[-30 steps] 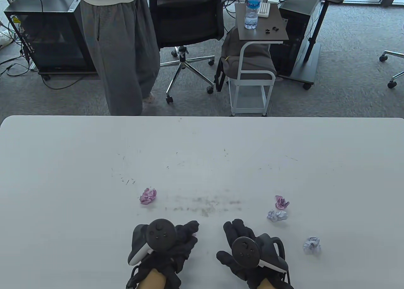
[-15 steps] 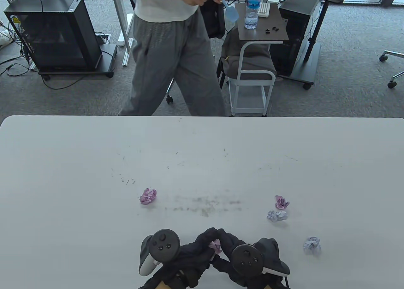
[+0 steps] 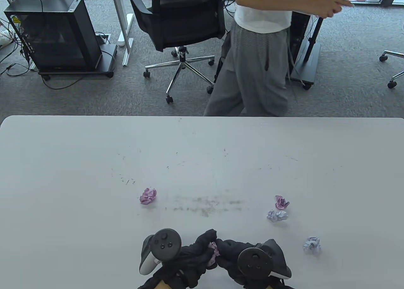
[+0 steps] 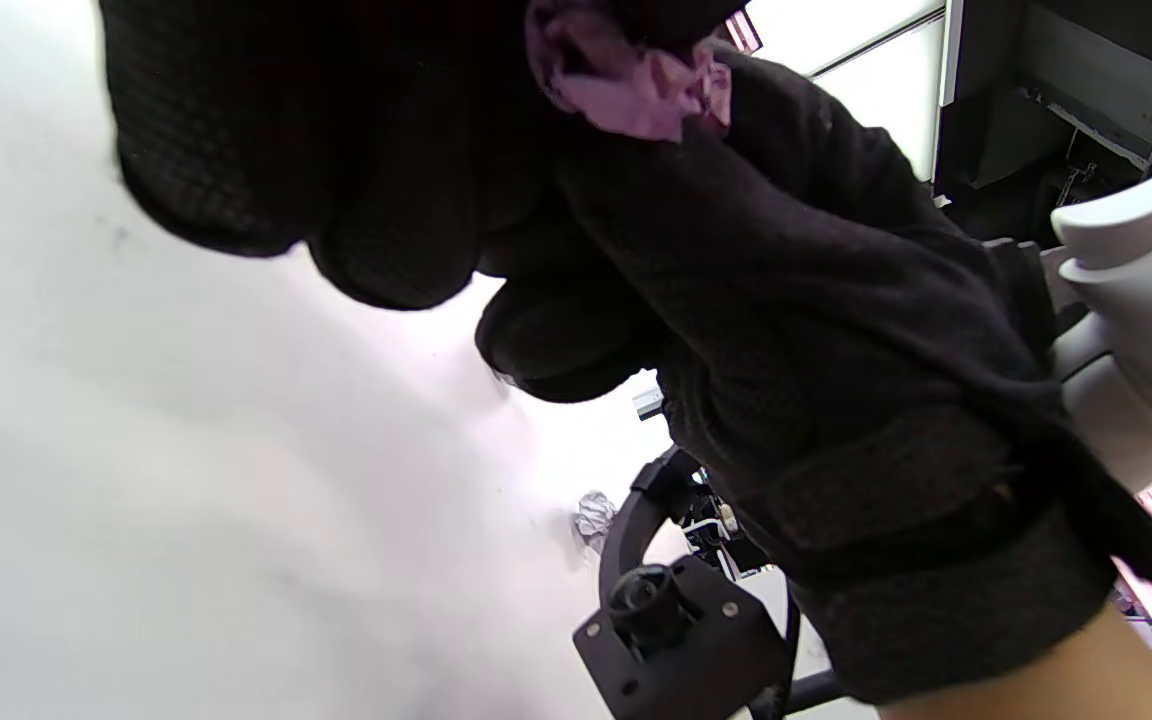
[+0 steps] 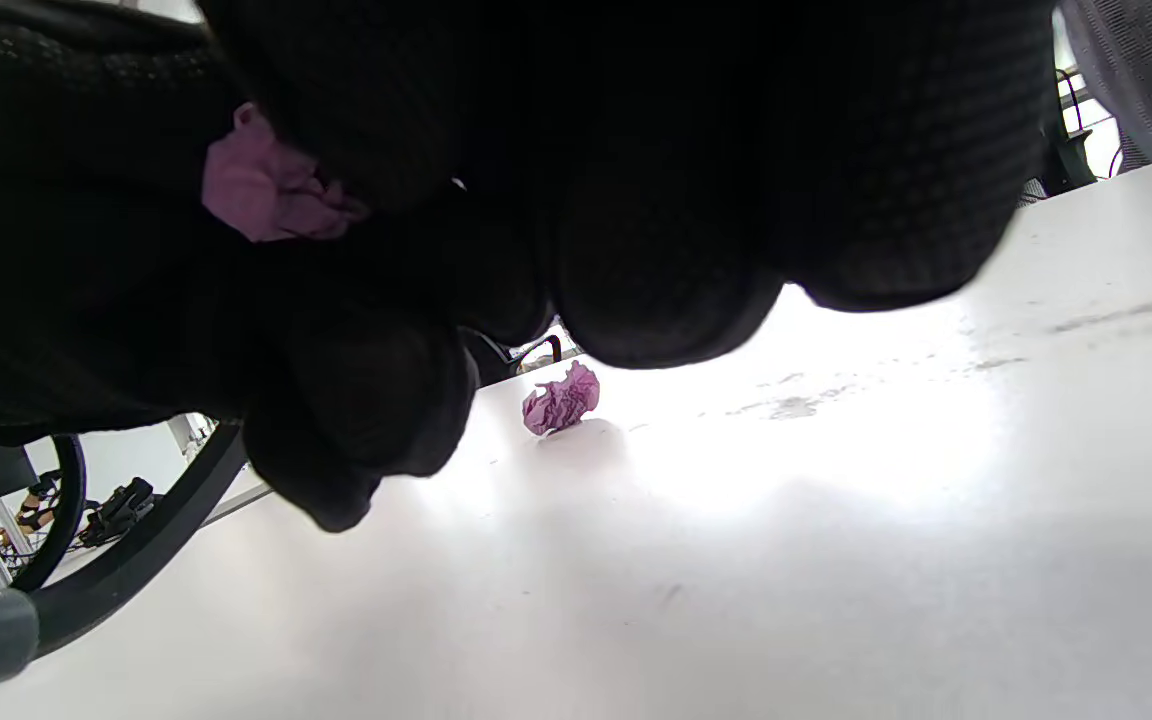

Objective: Flatten crumpled invoices and stack

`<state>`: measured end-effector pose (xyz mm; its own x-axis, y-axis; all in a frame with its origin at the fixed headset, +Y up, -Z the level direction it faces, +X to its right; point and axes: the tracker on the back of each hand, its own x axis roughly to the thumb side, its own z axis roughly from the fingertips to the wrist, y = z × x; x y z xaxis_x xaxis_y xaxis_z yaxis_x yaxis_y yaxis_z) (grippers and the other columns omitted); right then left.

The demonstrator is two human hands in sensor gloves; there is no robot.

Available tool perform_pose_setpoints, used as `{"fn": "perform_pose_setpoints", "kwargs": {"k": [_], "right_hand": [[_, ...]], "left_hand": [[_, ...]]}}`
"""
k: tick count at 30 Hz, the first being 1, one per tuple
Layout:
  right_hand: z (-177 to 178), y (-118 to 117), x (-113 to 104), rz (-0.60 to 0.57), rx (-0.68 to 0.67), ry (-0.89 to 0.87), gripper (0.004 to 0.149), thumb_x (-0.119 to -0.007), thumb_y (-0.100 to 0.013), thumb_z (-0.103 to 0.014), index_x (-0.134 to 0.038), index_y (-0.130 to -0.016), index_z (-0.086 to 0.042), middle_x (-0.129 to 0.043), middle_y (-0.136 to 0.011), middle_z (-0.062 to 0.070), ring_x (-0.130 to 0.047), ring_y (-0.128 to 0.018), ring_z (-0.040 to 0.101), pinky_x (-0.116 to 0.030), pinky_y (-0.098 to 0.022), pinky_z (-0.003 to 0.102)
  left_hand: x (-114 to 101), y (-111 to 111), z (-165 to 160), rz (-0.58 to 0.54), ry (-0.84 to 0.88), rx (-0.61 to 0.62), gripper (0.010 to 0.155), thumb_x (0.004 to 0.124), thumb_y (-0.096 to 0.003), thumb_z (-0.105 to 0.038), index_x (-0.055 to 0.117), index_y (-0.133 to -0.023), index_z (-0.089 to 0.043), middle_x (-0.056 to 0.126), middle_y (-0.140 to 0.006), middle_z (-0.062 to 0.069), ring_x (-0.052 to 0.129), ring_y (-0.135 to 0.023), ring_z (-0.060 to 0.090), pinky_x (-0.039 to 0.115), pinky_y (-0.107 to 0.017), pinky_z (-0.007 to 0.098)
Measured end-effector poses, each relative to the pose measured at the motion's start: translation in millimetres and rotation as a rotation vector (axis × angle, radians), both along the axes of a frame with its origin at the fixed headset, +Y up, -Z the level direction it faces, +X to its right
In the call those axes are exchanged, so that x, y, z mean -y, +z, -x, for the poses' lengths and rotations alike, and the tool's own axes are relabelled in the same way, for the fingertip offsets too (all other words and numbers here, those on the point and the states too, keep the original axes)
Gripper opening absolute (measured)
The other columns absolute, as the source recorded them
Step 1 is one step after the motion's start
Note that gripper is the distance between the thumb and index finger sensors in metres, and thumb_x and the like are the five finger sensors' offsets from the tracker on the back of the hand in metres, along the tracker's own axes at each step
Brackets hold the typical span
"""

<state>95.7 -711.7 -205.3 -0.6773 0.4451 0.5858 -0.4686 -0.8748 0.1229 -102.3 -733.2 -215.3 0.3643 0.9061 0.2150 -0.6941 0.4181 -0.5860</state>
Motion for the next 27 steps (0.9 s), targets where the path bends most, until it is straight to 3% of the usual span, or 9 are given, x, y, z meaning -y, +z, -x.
{"fn": "perform_pose_setpoints", "kwargs": {"k": [4,8,16,22,24,27], "right_hand": [[-7,-3,-1,0.053,0.02,-0.116,0.041,-0.082,-0.051,-0.034,-0.077,-0.086,-0.012,-0.096,-0.072,0.016,-0.102,-0.046,0.024,-0.09,-0.033,0.042],[-8,3,-10,0.005,0.032,-0.14,0.041,-0.081,-0.052,-0.035,-0.077,-0.086,-0.013,-0.095,-0.073,0.015,-0.102,-0.047,0.025,-0.09,-0.034,0.042],[-18,5,-13,0.015,0.069,-0.177,0.041,-0.081,-0.052,-0.035,-0.077,-0.087,-0.015,-0.094,-0.075,0.015,-0.102,-0.049,0.026,-0.09,-0.035,0.043],[-31,0,-7,0.067,0.113,-0.238,0.041,-0.08,-0.052,-0.035,-0.077,-0.087,-0.015,-0.094,-0.076,0.016,-0.102,-0.049,0.026,-0.09,-0.035,0.043],[-32,0,-7,0.075,0.107,-0.26,0.041,-0.08,-0.052,-0.035,-0.076,-0.088,-0.015,-0.093,-0.077,0.016,-0.101,-0.05,0.027,-0.09,-0.036,0.044],[-29,2,-7,0.042,0.103,-0.225,0.041,-0.08,-0.052,-0.035,-0.076,-0.088,-0.015,-0.093,-0.077,0.017,-0.101,-0.05,0.027,-0.09,-0.035,0.043]], "left_hand": [[-9,3,3,-0.074,-0.014,-0.026,0.055,0.062,-0.0605,-0.019,0.045,-0.11,-0.002,0.076,-0.089,0.03,0.098,-0.07,0.045,0.087,-0.046,0.052],[-25,10,9,-0.204,-0.045,-0.075,0.052,0.07,-0.0595,-0.021,0.057,-0.107,-0.004,0.082,-0.086,0.025,0.101,-0.066,0.04,0.088,-0.044,0.049],[-25,10,11,-0.225,-0.033,-0.124,0.05,0.076,-0.0589,-0.029,0.066,-0.102,-0.006,0.087,-0.079,0.016,0.103,-0.057,0.031,0.089,-0.041,0.046],[-19,4,17,-0.198,0.012,-0.158,0.045,0.073,-0.0585,-0.02,0.065,-0.101,-0.008,0.084,-0.082,0.014,0.101,-0.06,0.031,0.087,-0.045,0.048],[-16,4,18,-0.187,0.054,-0.182,0.05,0.071,-0.0598,-0.025,0.059,-0.105,-0.008,0.079,-0.089,0.017,0.098,-0.067,0.035,0.085,-0.048,0.05],[-13,3,15,-0.124,0.157,-0.093,0.077,0.068,-0.0595,-0.05,0.034,-0.113,-0.007,0.048,-0.107,0.026,0.082,-0.084,0.045,0.078,-0.057,0.053]]}}
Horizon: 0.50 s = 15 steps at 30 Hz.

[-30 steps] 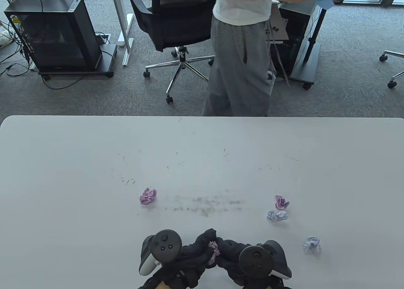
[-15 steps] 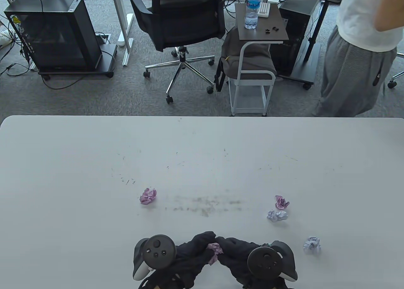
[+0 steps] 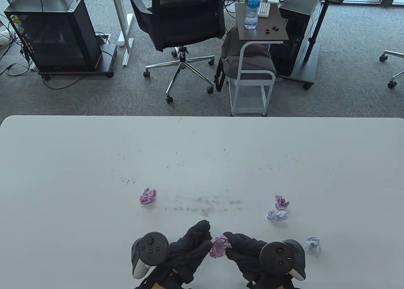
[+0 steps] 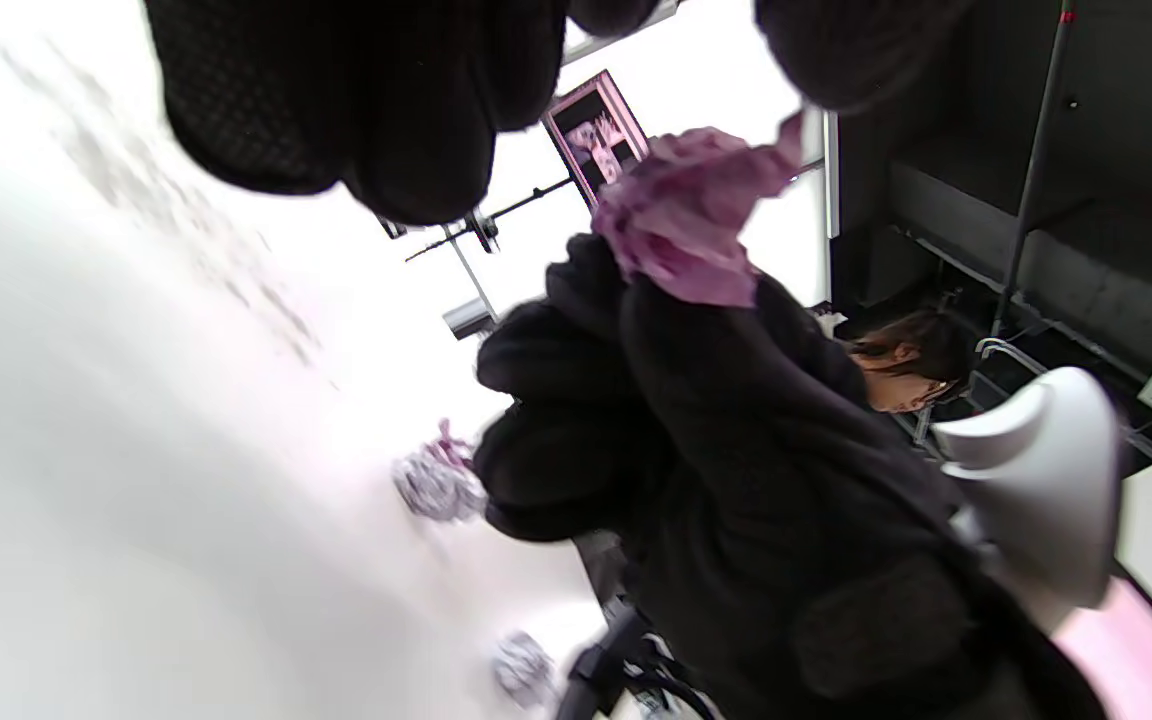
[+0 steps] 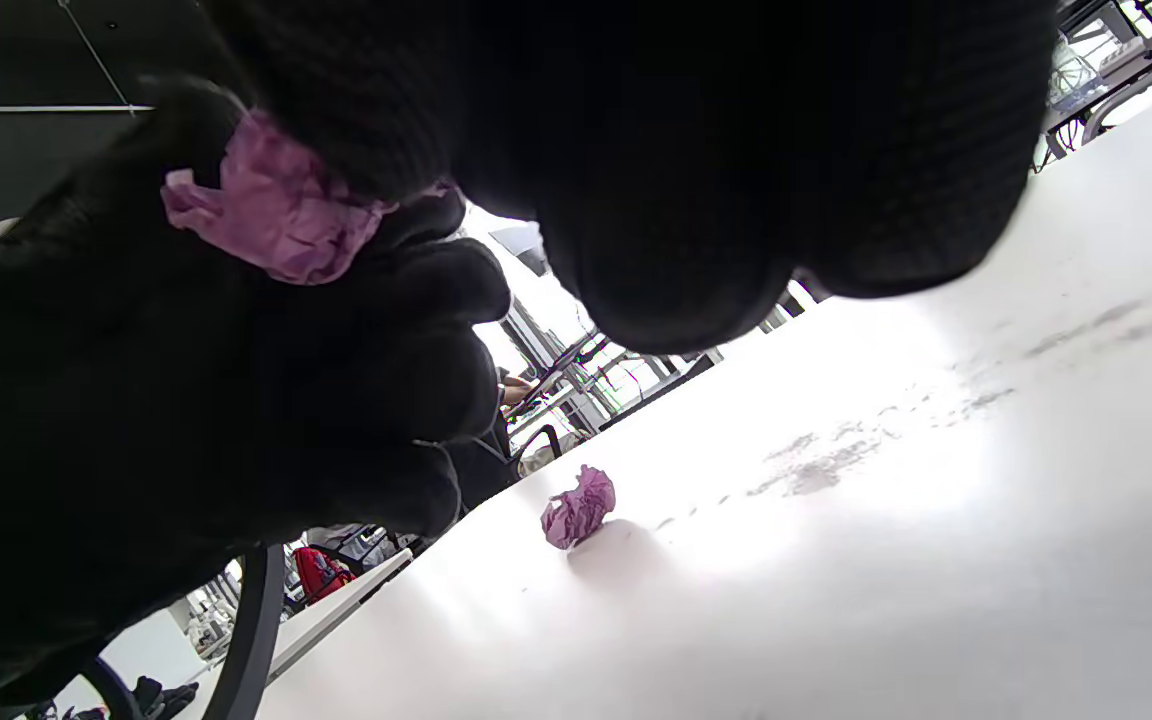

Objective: Flatten crumpled invoices and stack

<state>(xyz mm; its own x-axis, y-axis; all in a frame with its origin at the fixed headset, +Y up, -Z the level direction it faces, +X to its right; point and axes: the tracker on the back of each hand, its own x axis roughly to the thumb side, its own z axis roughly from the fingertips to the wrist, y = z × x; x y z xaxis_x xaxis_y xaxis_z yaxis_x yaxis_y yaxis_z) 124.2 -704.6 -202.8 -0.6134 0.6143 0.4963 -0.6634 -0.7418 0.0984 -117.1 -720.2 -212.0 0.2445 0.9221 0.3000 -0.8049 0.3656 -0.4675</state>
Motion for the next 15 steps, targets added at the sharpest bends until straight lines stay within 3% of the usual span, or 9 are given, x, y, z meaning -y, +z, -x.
{"fn": "perform_pose_setpoints", "kwargs": {"k": [2,3,6,10,12,15], "right_hand": [[6,1,0,-0.023,0.002,0.021,0.041,-0.08,-0.052,-0.036,-0.076,-0.088,-0.015,-0.093,-0.077,0.017,-0.101,-0.049,0.026,-0.09,-0.035,0.043],[8,2,0,-0.03,-0.003,0.021,0.041,-0.08,-0.052,-0.035,-0.076,-0.088,-0.015,-0.093,-0.076,0.017,-0.101,-0.049,0.027,-0.09,-0.035,0.043],[14,3,-2,-0.059,-0.007,0.017,0.041,-0.08,-0.052,-0.035,-0.077,-0.087,-0.015,-0.094,-0.076,0.017,-0.102,-0.049,0.027,-0.09,-0.034,0.044],[6,-2,-2,-0.061,0.041,0.002,0.041,-0.08,-0.052,-0.036,-0.077,-0.087,-0.016,-0.093,-0.077,0.017,-0.102,-0.05,0.027,-0.09,-0.035,0.043],[-3,-9,4,0.038,-0.002,-0.104,0.047,-0.074,-0.054,-0.042,-0.07,-0.093,-0.017,-0.088,-0.085,0.017,-0.101,-0.058,0.027,-0.09,-0.04,0.042],[-4,-12,16,0.308,-0.122,-0.43,0.08,-0.075,-0.052,-0.054,-0.042,-0.106,-0.005,-0.062,-0.101,0.032,-0.084,-0.076,0.045,-0.081,-0.048,0.053]], "left_hand": [[2,1,-4,0.068,0.043,0.087,0.088,0.073,-0.0555,-0.055,0.03,-0.114,-0.006,0.043,-0.108,0.029,0.085,-0.08,0.041,0.079,-0.056,0.052],[2,2,-6,0.077,0.04,0.098,0.087,0.078,-0.0553,-0.049,0.03,-0.113,-0.004,0.046,-0.106,0.029,0.089,-0.075,0.037,0.081,-0.053,0.051],[-3,3,-7,-0.023,-0.075,0.022,0.068,0.083,-0.0554,-0.023,0.046,-0.11,-0.003,0.071,-0.093,0.024,0.099,-0.058,0.021,0.088,-0.049,0.046],[-10,1,-2,-0.114,-0.084,-0.055,0.062,0.083,-0.0539,-0.017,0.054,-0.107,-0.004,0.077,-0.087,0.021,0.1,-0.055,0.022,0.088,-0.05,0.048],[-16,3,0,-0.227,-0.171,-0.093,0.063,0.085,-0.053,-0.019,0.057,-0.106,-0.003,0.081,-0.081,0.02,0.101,-0.047,0.02,0.088,-0.049,0.049],[-21,6,-3,-0.336,-0.302,-0.098,0.064,0.088,-0.0512,-0.022,0.059,-0.105,-0.003,0.086,-0.076,0.018,0.104,-0.04,0.018,0.089,-0.046,0.048]]}}
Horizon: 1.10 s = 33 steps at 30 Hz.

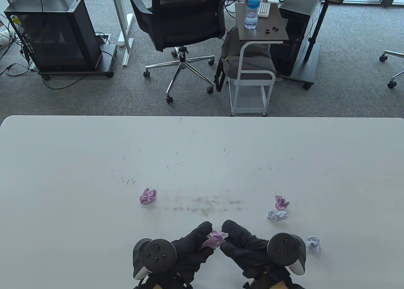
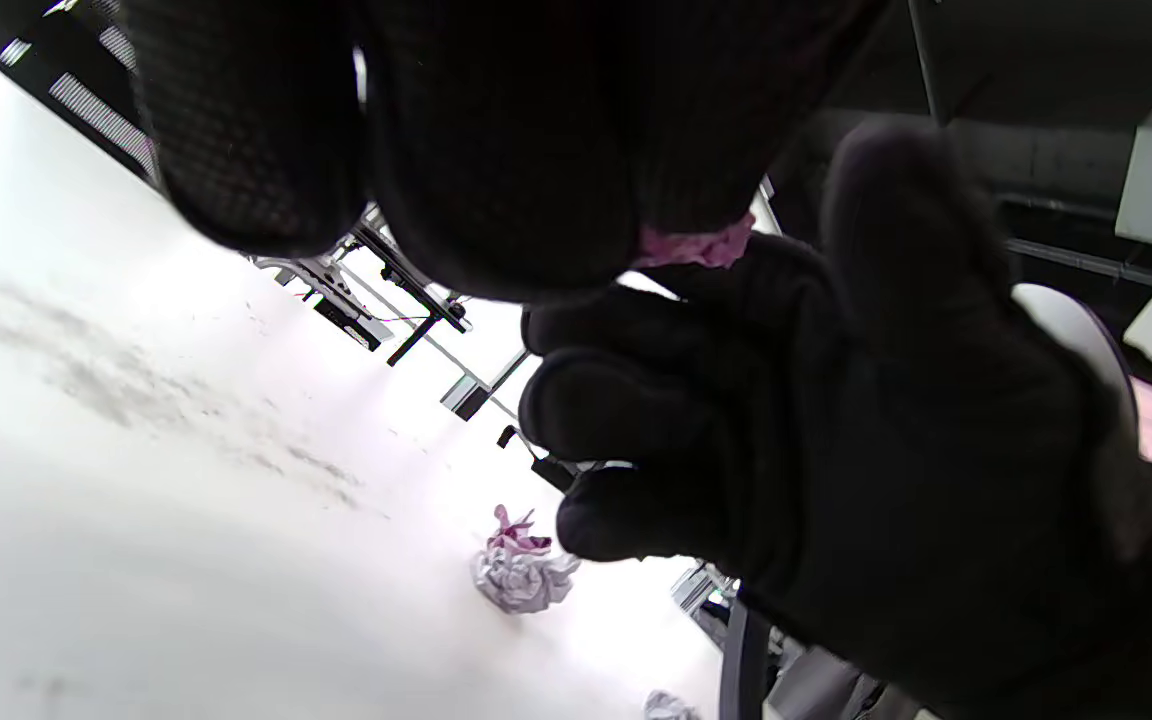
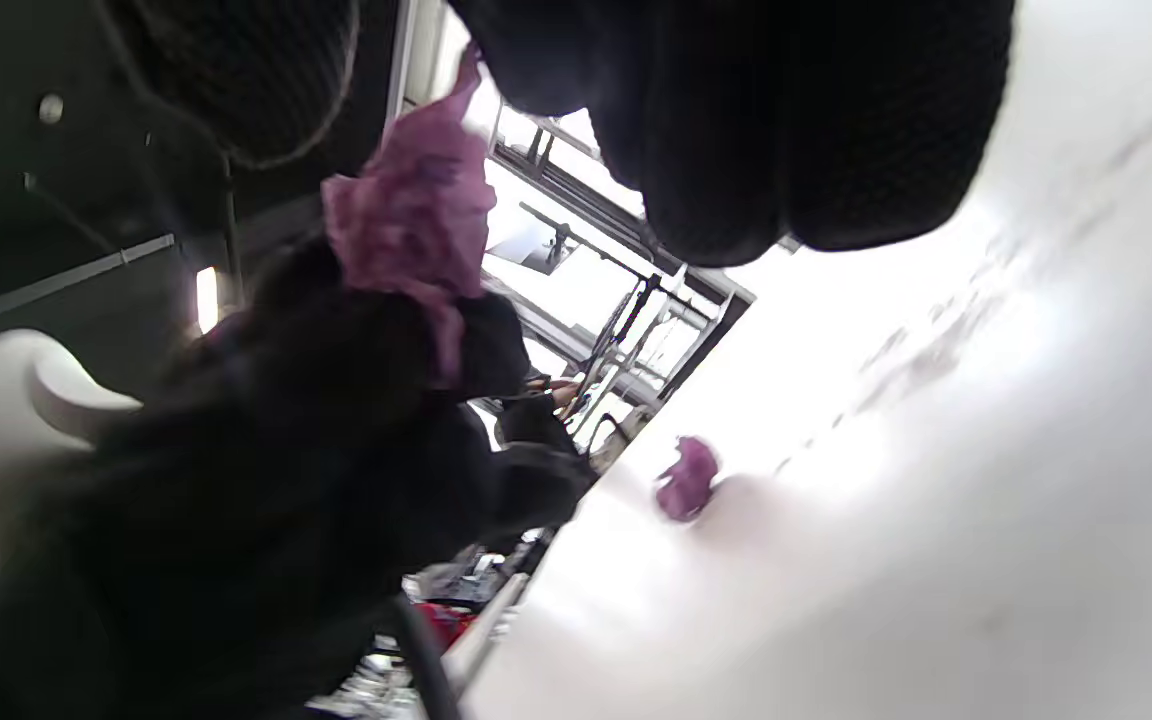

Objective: Flatten crumpled invoices and stack

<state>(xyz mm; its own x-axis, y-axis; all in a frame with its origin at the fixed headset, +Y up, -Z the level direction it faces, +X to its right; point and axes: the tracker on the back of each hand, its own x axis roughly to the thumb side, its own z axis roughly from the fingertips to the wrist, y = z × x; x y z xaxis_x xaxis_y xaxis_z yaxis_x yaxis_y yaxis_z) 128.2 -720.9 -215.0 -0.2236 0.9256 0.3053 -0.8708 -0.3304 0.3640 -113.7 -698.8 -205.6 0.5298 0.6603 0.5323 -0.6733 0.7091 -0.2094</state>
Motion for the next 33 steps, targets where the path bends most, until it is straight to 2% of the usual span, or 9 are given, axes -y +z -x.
{"fn": "perform_pose_setpoints", "kwargs": {"k": [3,5,8,11,17,22,25,29,33], "right_hand": [[9,1,3,0.02,-0.019,0.026,0.083,-0.079,-0.05,-0.051,-0.042,-0.105,-0.001,-0.065,-0.098,0.033,-0.088,-0.069,0.041,-0.083,-0.044,0.05],[11,1,-2,-0.059,0.038,0.094,0.064,-0.08,-0.052,-0.042,-0.061,-0.096,-0.001,-0.085,-0.083,0.024,-0.099,-0.055,0.029,-0.09,-0.035,0.04],[3,0,-7,-0.086,0.126,0.063,0.049,-0.083,-0.051,-0.033,-0.07,-0.091,-0.008,-0.09,-0.079,0.02,-0.1,-0.051,0.027,-0.091,-0.033,0.04],[-9,-3,-9,-0.069,0.169,0.009,0.047,-0.085,-0.05,-0.03,-0.072,-0.09,-0.01,-0.089,-0.08,0.021,-0.1,-0.052,0.029,-0.09,-0.034,0.042],[-23,-1,-13,-0.1,0.213,0.045,0.045,-0.086,-0.049,-0.026,-0.073,-0.089,-0.01,-0.091,-0.077,0.02,-0.1,-0.049,0.027,-0.09,-0.032,0.04],[-32,-2,-12,-0.136,0.279,0.204,0.046,-0.084,-0.05,-0.025,-0.071,-0.091,-0.009,-0.091,-0.075,0.019,-0.1,-0.047,0.025,-0.09,-0.031,0.039],[-34,-1,-11,-0.178,0.296,0.264,0.059,-0.081,-0.052,-0.037,-0.059,-0.1,-0.009,-0.076,-0.091,0.026,-0.093,-0.061,0.035,-0.087,-0.039,0.045],[-30,7,-29,-0.345,0.254,0.241,0.074,-0.078,-0.048,-0.053,-0.048,-0.105,-0.015,-0.049,-0.105,0.03,-0.069,-0.083,0.047,-0.075,-0.052,0.056],[3,24,-43,-0.521,0.079,0.543,0.085,-0.08,-0.042,-0.061,-0.045,-0.106,-0.016,-0.039,-0.109,0.029,-0.055,-0.089,0.049,-0.066,-0.059,0.061]], "left_hand": [[-1,5,-10,-0.014,-0.038,0.039,0.067,0.089,-0.0503,-0.022,0.058,-0.106,-0.002,0.088,-0.076,0.017,0.105,-0.04,0.02,0.09,-0.045,0.048],[1,5,-14,0.002,-0.057,0.073,0.066,0.088,-0.0512,-0.023,0.058,-0.106,-0.002,0.088,-0.076,0.016,0.106,-0.041,0.02,0.089,-0.046,0.049],[5,2,-11,0.102,0.025,0.085,0.061,0.08,-0.055,-0.023,0.056,-0.107,-0.001,0.087,-0.077,0.018,0.105,-0.043,0.022,0.088,-0.047,0.05],[12,-3,-9,0.232,0.125,0.084,0.054,0.076,-0.0568,-0.021,0.063,-0.104,0.001,0.087,-0.075,0.02,0.104,-0.042,0.024,0.087,-0.046,0.052],[20,-7,-2,0.334,0.148,0.069,0.045,0.072,-0.0589,-0.023,0.073,-0.097,0.0,0.089,-0.068,0.017,0.102,-0.036,0.021,0.087,-0.044,0.05],[24,-10,4,0.378,0.181,0.037,0.045,0.068,-0.0608,-0.028,0.076,-0.092,0.003,0.091,-0.064,0.013,0.102,-0.032,0.02,0.088,-0.042,0.05],[31,-12,9,0.482,0.279,0.008,0.044,0.067,-0.0614,-0.029,0.079,-0.088,0.004,0.093,-0.06,0.012,0.102,-0.027,0.018,0.09,-0.038,0.047],[37,-14,19,0.598,0.381,-0.062,0.044,0.068,-0.0619,-0.029,0.082,-0.085,0.006,0.094,-0.054,0.012,0.101,-0.02,0.016,0.091,-0.034,0.045],[44,-14,18,0.713,0.4,-0.07,0.044,0.067,-0.0625,-0.028,0.081,-0.084,0.007,0.094,-0.053,0.011,0.1,-0.018,0.015,0.091,-0.032,0.043]]}}
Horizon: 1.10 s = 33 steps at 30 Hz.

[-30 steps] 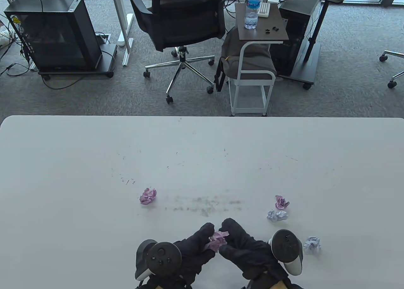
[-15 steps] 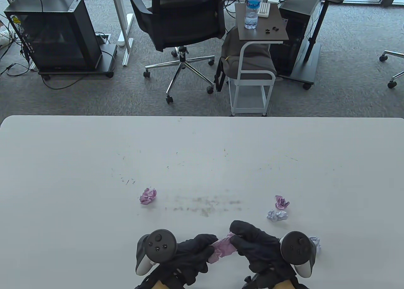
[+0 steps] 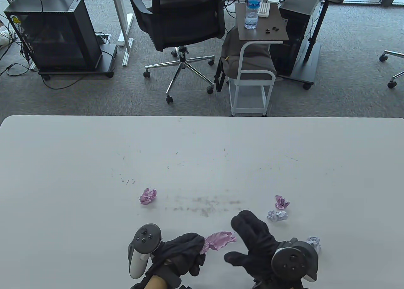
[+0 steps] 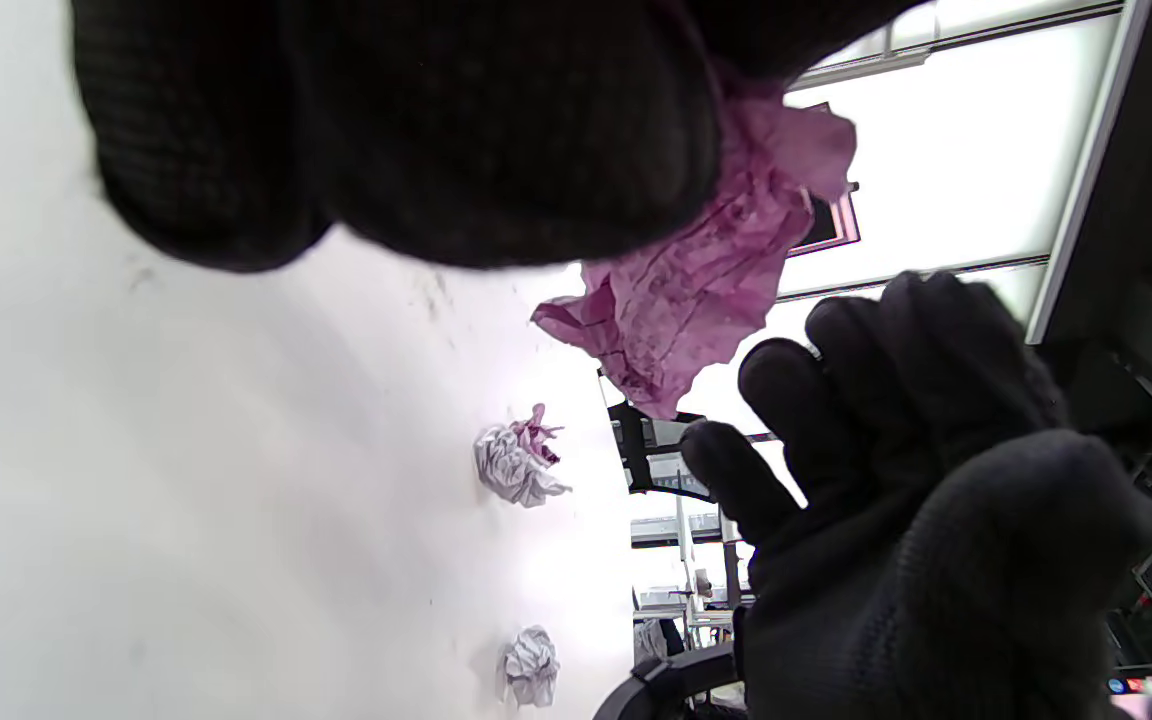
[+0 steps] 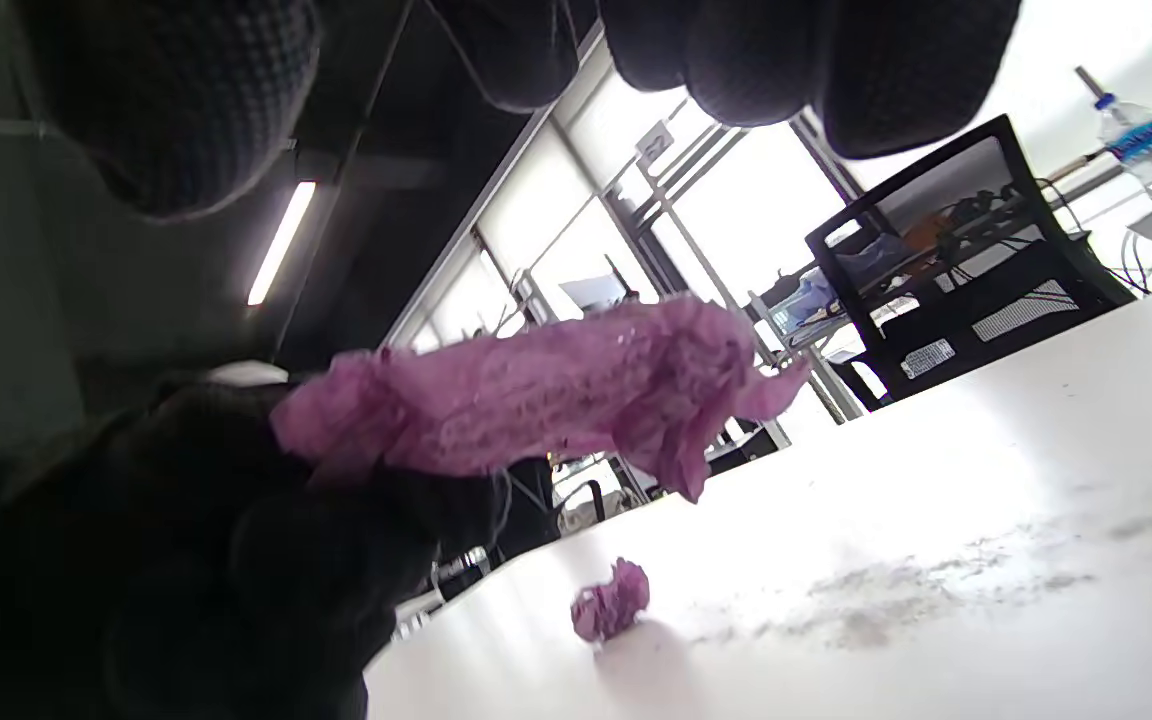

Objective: Flatten crumpled invoices and stack

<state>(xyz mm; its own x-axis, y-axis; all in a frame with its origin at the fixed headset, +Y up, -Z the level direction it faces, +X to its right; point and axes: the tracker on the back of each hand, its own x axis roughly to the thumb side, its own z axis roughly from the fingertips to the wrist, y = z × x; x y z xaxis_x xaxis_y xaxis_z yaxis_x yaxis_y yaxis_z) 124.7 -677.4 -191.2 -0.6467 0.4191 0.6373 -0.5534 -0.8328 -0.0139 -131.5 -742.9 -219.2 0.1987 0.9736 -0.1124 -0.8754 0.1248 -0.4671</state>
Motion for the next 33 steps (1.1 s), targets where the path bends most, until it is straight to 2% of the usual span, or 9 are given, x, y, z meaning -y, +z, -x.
{"fn": "perform_pose_setpoints", "kwargs": {"k": [4,7,10,13,15,19,23,26,33], "right_hand": [[35,4,6,-0.014,-0.044,0.295,0.082,-0.082,-0.043,-0.057,-0.047,-0.105,-0.016,-0.037,-0.11,0.028,-0.054,-0.091,0.049,-0.063,-0.061,0.063],[39,2,9,-0.095,-0.017,0.223,0.056,-0.082,-0.047,-0.042,-0.065,-0.094,-0.016,-0.066,-0.099,0.021,-0.079,-0.077,0.039,-0.074,-0.055,0.057],[29,-1,11,-0.013,-0.008,0.068,0.039,-0.08,-0.05,-0.033,-0.074,-0.086,-0.02,-0.081,-0.088,0.018,-0.09,-0.064,0.033,-0.082,-0.049,0.052],[14,-8,16,0.138,0.052,-0.142,0.039,-0.078,-0.051,-0.03,-0.072,-0.088,-0.016,-0.093,-0.072,0.014,-0.098,-0.048,0.026,-0.089,-0.038,0.047],[4,-13,23,0.299,0.075,-0.357,0.041,-0.077,-0.052,-0.028,-0.071,-0.088,-0.012,-0.095,-0.064,0.012,-0.099,-0.04,0.023,-0.09,-0.033,0.045],[-2,-17,30,0.425,0.067,-0.51,0.041,-0.077,-0.053,-0.027,-0.071,-0.089,-0.008,-0.096,-0.054,0.008,-0.097,-0.031,0.02,-0.09,-0.027,0.042],[6,-16,30,0.369,0.073,-0.393,0.042,-0.078,-0.053,-0.03,-0.072,-0.088,-0.008,-0.097,-0.047,0.003,-0.097,-0.025,0.015,-0.091,-0.023,0.038],[13,-13,30,0.385,0.062,-0.38,0.04,-0.076,-0.054,-0.029,-0.072,-0.087,-0.008,-0.096,-0.046,0.002,-0.096,-0.024,0.015,-0.09,-0.023,0.038],[0,-19,29,0.397,0.102,-0.436,0.04,-0.076,-0.053,-0.03,-0.073,-0.086,-0.008,-0.095,-0.044,0.002,-0.095,-0.023,0.014,-0.09,-0.022,0.038]], "left_hand": [[5,3,-8,0.089,0.058,0.104,0.045,0.065,-0.0633,-0.028,0.081,-0.084,0.008,0.094,-0.052,0.011,0.1,-0.017,0.015,0.091,-0.031,0.044],[5,3,-7,0.106,0.08,0.116,0.045,0.064,-0.0641,-0.029,0.081,-0.084,0.007,0.093,-0.051,0.01,0.099,-0.017,0.014,0.091,-0.031,0.043],[4,1,-4,0.07,0.045,0.069,0.046,0.063,-0.0648,-0.033,0.081,-0.084,0.004,0.093,-0.052,0.009,0.099,-0.018,0.014,0.09,-0.033,0.043],[5,0,-2,-0.026,0.031,0.032,0.068,0.057,-0.0639,-0.054,0.057,-0.104,0.001,0.079,-0.082,0.017,0.098,-0.05,0.025,0.081,-0.052,0.052],[4,-4,-3,-0.127,0.129,0.093,0.09,0.057,-0.0589,-0.067,0.022,-0.114,-0.004,0.042,-0.108,0.022,0.079,-0.077,0.036,0.076,-0.057,0.051],[-2,-3,-10,-0.168,0.202,0.202,0.111,0.071,-0.0468,-0.071,0.005,-0.112,-0.01,0.016,-0.115,0.021,0.044,-0.103,0.051,0.061,-0.066,0.063],[-8,2,-22,-0.278,0.019,0.198,0.109,0.079,-0.0521,-0.06,0.005,-0.11,-0.004,0.028,-0.112,0.022,0.059,-0.098,0.047,0.067,-0.064,0.059],[-9,2,-23,-0.295,0.032,0.112,0.093,0.084,-0.0545,-0.043,0.024,-0.111,-0.001,0.055,-0.102,0.017,0.089,-0.069,0.025,0.081,-0.054,0.046],[-8,-2,-9,-0.253,0.083,0.014,0.064,0.078,-0.0582,-0.02,0.044,-0.11,-0.002,0.074,-0.09,0.015,0.099,-0.056,0.02,0.089,-0.047,0.042]]}}
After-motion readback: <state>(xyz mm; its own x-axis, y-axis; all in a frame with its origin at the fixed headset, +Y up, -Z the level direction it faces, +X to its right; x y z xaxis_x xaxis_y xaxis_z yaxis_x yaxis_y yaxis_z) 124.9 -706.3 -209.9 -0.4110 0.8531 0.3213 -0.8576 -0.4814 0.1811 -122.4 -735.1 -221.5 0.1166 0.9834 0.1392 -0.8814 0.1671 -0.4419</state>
